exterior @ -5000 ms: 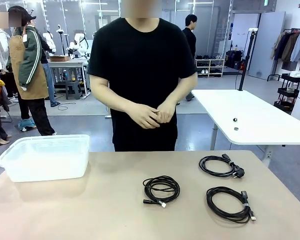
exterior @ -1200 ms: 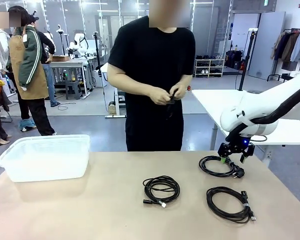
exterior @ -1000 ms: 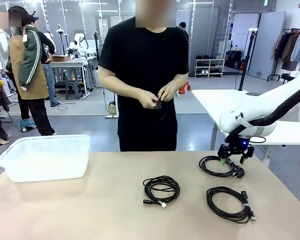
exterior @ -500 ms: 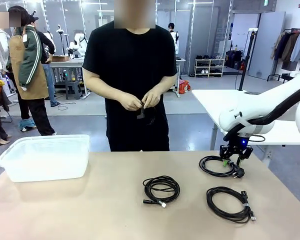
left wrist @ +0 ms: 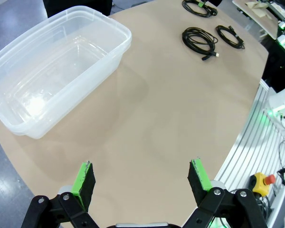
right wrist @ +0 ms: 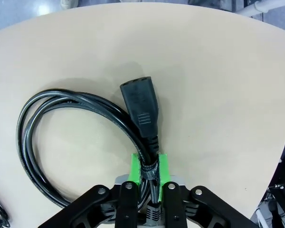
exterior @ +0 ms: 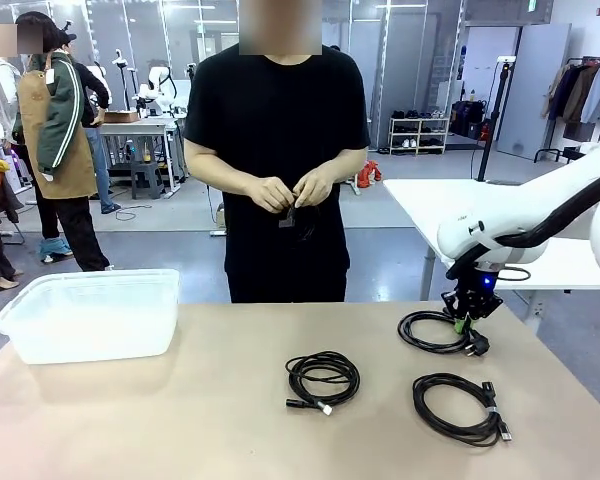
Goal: Organize and store the cables.
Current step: Place the Power Cable into the Organizing box.
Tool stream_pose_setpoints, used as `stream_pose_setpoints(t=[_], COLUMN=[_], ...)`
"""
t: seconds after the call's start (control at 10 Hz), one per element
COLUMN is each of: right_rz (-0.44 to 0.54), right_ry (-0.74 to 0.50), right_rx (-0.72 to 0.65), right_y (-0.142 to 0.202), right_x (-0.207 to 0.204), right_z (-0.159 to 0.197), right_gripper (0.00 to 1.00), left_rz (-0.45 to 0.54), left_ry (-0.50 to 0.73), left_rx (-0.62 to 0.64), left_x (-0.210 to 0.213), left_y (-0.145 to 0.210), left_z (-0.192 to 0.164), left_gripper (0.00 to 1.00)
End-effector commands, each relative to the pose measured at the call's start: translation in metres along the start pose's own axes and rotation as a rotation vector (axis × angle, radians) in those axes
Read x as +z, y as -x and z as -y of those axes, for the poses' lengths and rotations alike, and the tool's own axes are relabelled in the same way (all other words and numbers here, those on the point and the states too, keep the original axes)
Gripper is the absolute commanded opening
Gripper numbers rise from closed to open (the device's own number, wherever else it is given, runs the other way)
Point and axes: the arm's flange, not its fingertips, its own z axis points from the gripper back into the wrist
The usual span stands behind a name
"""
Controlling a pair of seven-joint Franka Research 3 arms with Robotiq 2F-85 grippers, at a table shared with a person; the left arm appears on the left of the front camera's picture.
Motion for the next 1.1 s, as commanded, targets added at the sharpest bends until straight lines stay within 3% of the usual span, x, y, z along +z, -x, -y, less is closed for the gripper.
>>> stream_pose_setpoints(t=[0.0,0.7,1.0], right_rz=[-0.014,0.008,0.037], right_ry=[0.029,0.039,0.011], right_rx=[-0.035,0.012,0.025], right_y=[-0.009,0.019,0.039], right_x=[0.006,0.097,0.116], right_z=[-0.006,-0.031,-0.048], right_gripper=[0.0,0.0,0.0], left_rz=[0.001,0.001,0.001], left_ry=[0.01,0.01,0.01], left_rx=[-0.013,-0.013,-0.013], left_x=[0.001,0.001,0.001], left_y=[0.001,0.001,0.001], left_z=[-0.001,-0.001,-0.001], left_gripper=[1.0,1.0,1.0])
